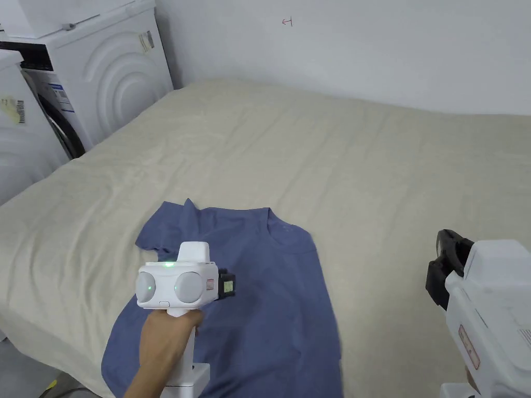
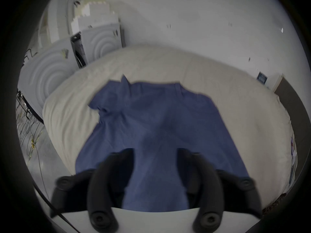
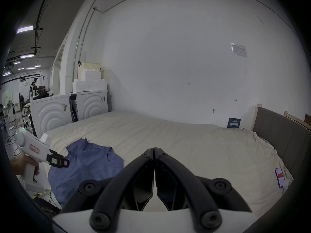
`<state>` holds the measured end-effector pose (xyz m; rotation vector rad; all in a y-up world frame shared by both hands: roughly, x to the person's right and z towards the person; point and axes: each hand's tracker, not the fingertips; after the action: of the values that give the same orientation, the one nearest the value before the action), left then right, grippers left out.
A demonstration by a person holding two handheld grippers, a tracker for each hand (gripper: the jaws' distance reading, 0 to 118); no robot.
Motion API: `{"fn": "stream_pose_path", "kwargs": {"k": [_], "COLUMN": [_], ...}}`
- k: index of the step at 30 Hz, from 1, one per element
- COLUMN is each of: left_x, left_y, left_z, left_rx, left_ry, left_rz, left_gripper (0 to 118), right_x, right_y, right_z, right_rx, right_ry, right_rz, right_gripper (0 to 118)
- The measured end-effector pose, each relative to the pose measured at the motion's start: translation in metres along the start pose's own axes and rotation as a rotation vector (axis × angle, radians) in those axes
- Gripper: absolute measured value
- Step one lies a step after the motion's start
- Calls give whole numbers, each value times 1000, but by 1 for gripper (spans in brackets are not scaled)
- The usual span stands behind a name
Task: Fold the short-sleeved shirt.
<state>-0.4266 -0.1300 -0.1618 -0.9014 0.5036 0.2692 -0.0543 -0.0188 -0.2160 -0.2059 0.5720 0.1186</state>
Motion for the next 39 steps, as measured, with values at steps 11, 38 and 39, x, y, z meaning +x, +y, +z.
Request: {"fn": "stream_pose_path", "kwargs": {"k": [11, 38, 39], "left_x": [5, 19, 30], "left_y": [-21, 5, 10], "left_z": [-80, 47, 55], "left_rx": [-232, 72, 93], "left_ry": [-13, -264, -287], "left_rz": [14, 49, 28], "left_gripper": [102, 0, 0], "right_x": [25, 70, 75], "right_y": [-20, -19, -18], "right_z": [-7, 45, 52], "right_rx": [-55, -14, -10], "right_ry": [-56, -123, -134], "right_rz": [-12, -64, -66], "right_gripper": [0, 0, 0]}}
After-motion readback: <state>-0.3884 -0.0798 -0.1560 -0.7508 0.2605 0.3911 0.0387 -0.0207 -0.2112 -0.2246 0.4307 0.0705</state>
